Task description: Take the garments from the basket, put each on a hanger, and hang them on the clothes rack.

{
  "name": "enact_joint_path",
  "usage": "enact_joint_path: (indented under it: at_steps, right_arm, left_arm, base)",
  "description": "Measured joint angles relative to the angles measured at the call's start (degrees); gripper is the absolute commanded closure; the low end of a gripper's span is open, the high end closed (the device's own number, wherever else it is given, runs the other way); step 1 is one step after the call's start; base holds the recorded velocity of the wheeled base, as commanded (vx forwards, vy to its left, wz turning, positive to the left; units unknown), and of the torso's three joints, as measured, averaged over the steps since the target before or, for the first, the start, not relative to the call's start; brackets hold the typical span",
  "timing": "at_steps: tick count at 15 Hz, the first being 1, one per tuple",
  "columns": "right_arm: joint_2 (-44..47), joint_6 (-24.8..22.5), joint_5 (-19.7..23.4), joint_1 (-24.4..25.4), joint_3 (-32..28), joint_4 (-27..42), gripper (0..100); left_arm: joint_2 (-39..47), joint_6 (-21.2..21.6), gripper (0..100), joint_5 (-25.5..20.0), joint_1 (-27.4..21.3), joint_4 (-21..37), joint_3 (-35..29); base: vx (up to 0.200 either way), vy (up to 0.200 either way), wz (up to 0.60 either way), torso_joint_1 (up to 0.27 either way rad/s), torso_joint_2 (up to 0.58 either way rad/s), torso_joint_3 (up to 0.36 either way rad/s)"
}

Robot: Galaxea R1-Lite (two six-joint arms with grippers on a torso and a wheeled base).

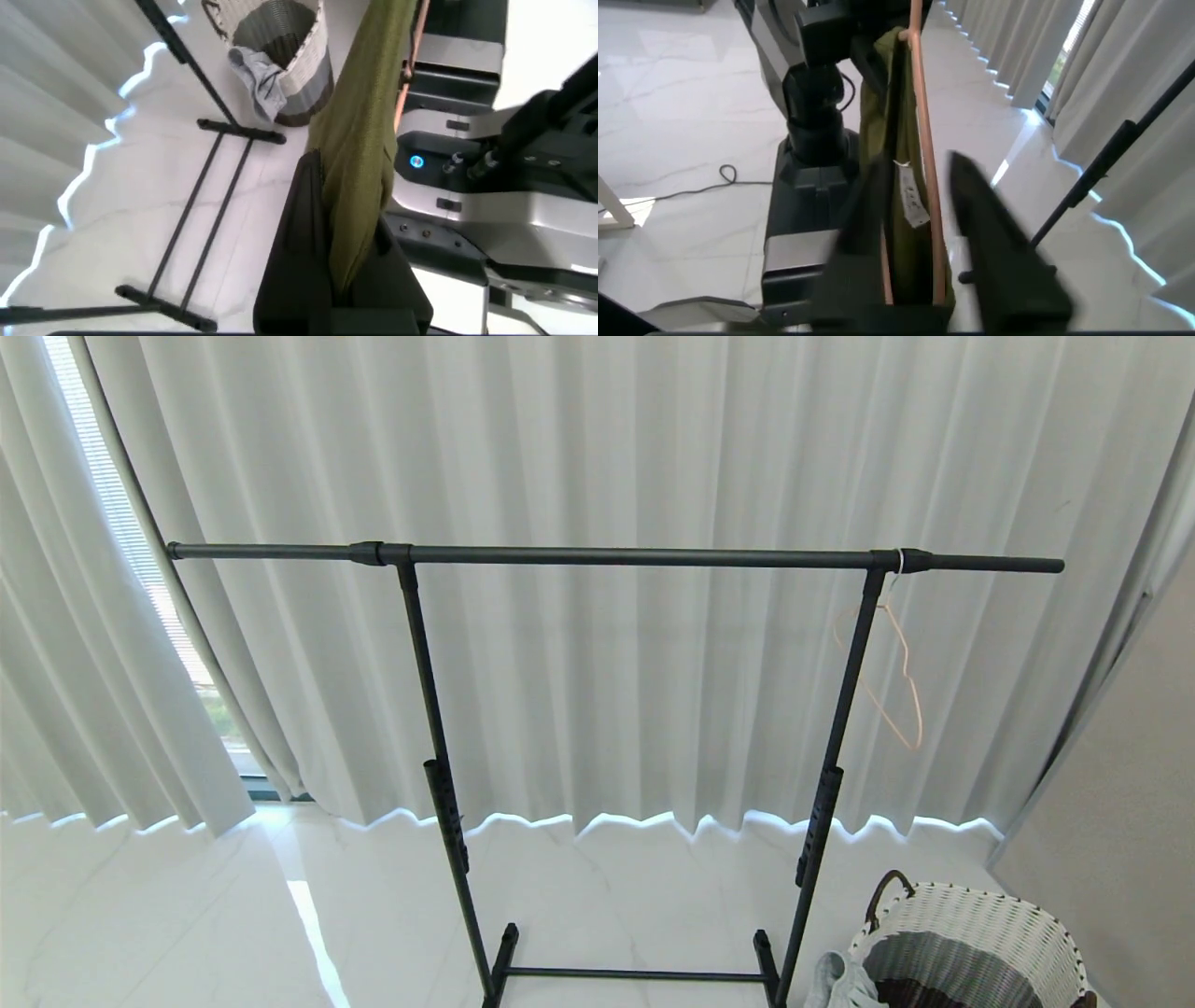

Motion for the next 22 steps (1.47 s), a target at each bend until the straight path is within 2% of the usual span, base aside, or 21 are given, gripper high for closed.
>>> enact_joint_path:
  at_steps: [3, 7, 8, 10, 13, 15, 17, 22]
  right_arm:
    - [0.07, -0.4, -3.63, -3.04, 0.01, 0.09, 0]
    - [0.85, -0.73, -4.02, -8.11, 0.12, 0.16, 0]
    - [1.34, -0.4, -4.01, -8.53, 0.15, 0.17, 0]
    - [2.5, 1.76, -4.02, -8.79, 0.11, 0.2, 0]
    - [5.81, 5.47, -4.57, -9.51, -0.4, 0.22, 0]
    - [9.95, 10.48, -8.13, -11.02, -2.8, 0.27, 0]
    - [15.19, 14.32, -12.62, -13.01, -7.79, 0.27, 0]
    - [26.38, 15.77, -16.09, -17.49, -15.87, 0.3, 0]
  left_arm:
    - [0.16, 0.26, 100, 11.24, 0.71, -0.04, 0.2]
    - [2.34, 0.2, 100, 28.06, 1.65, -0.02, 0.24]
    - [3.49, 0.09, 100, 30.85, 2.56, -0.13, -0.91]
    - [6.0, -0.18, 100, 33.66, 4.74, -0.17, -4.66]
    - [9.53, -0.22, 100, 34.74, 7.57, -0.22, -11.64]
    - [11.0, -0.18, 100, 34.8, 8.07, -0.2, -14.51]
    - [12.03, -0.27, 100, 34.78, 8.2, -0.2, -16.7]
    - [13.31, -0.35, 100, 34.34, 7.79, -0.2, -19.41]
  base:
    - [0.0, 0.0, 0.0, 0.0, 0.0, 0.0]
    - [0.0, 0.0, 0.0, 0.0, 0.0, 0.0]
    - [0.0, 0.0, 0.0, 0.0, 0.0, 0.0]
    - [0.0, 0.0, 0.0, 0.0, 0.0, 0.0]
    - [0.0, 0.0, 0.0, 0.0, 0.0, 0.0]
    - [0.0, 0.0, 0.0, 0.0, 0.0, 0.0]
    - [0.0, 0.0, 0.0, 0.0, 0.0, 0.0]
    - [0.0, 0.0, 0.0, 0.0, 0.0, 0.0]
